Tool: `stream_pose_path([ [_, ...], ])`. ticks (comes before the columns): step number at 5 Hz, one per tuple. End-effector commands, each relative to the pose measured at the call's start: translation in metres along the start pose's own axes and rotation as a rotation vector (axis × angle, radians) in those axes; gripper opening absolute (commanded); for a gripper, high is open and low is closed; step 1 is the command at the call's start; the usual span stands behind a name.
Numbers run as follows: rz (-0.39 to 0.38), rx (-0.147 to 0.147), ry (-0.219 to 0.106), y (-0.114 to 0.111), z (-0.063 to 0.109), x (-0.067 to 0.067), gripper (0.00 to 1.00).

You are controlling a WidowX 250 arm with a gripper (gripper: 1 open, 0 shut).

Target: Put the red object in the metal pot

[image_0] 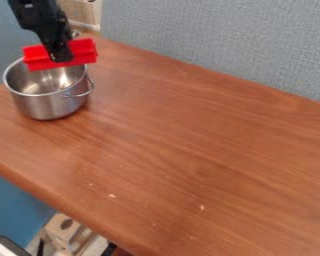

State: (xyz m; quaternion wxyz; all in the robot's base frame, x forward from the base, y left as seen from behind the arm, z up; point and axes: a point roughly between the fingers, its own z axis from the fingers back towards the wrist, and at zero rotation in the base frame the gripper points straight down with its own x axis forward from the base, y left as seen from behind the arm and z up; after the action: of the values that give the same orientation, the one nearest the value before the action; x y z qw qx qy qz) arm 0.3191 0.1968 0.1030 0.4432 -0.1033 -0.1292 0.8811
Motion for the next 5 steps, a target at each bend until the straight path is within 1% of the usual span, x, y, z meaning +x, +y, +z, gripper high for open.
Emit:
stream_pose_path([
  [1,0.001,-0.064,-0.025,-0.016,0.005,0.003,0.00],
  [3,0.004,-0.068,-0.074,-0.020,-0.019,0.005,0.00],
  [5,0.026,-0.080,-0.097,-0.033,-0.038,0.011,0.00],
])
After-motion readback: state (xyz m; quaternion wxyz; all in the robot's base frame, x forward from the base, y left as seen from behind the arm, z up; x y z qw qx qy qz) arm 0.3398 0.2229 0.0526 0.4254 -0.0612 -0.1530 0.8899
